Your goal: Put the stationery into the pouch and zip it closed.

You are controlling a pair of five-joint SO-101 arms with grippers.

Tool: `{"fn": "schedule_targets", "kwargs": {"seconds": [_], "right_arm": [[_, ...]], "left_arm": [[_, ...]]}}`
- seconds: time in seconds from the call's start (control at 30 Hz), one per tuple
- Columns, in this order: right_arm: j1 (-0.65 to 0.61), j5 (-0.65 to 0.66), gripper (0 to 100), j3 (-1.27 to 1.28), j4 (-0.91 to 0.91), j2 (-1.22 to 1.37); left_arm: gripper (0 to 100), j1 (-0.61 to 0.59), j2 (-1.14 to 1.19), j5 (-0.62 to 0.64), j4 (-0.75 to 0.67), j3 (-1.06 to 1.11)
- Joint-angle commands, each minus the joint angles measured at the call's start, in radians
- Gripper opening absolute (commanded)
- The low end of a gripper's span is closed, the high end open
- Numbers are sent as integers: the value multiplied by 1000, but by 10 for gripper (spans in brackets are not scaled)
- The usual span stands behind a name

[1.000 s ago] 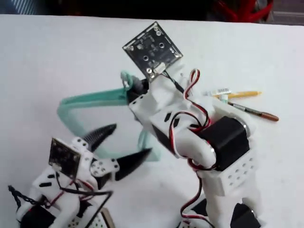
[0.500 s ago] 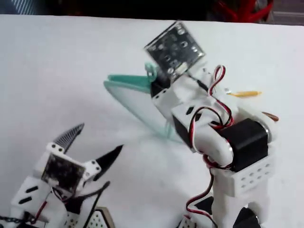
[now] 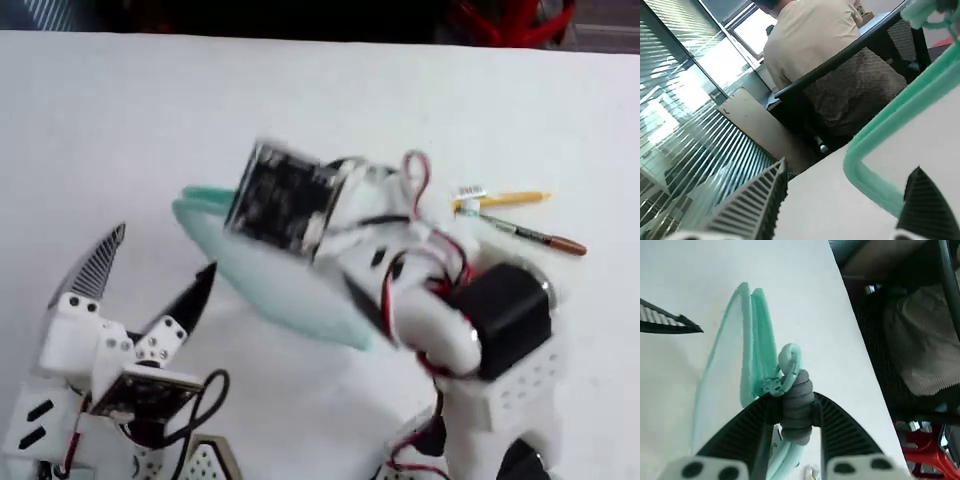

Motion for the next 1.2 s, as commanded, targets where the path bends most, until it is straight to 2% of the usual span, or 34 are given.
{"fn": "schedule_targets", "kwargs": {"seconds": [0.0, 0.1, 0.23, 0.37, 0.5, 0.7, 0.87, 1.0, 1.17], "right_arm": [[-64, 11, 18, -6, 2, -53], [-85, -9, 18, -3, 4, -77], [-90, -2, 18, 123, 1, -99], [-108, 31, 19, 249, -1, -102], [-189, 23, 19, 301, -1, -134], [-280, 23, 19, 345, -1, -232], [-280, 28, 19, 405, -1, -285], [-275, 31, 19, 407, -10, -309], [-117, 25, 19, 414, -120, -306]], "left_arm": [[361, -48, 12, -41, -43, 15], [360, -128, 5, -29, -112, 41], [328, -243, 5, 127, -175, -104], [320, -260, 8, 187, -180, -218], [320, -202, 10, 269, -235, -84], [317, -122, 10, 376, -552, 239], [317, -81, 10, 325, -585, 368], [317, -51, 10, 184, -585, 471], [317, -53, 7, 46, -496, 499]]}}
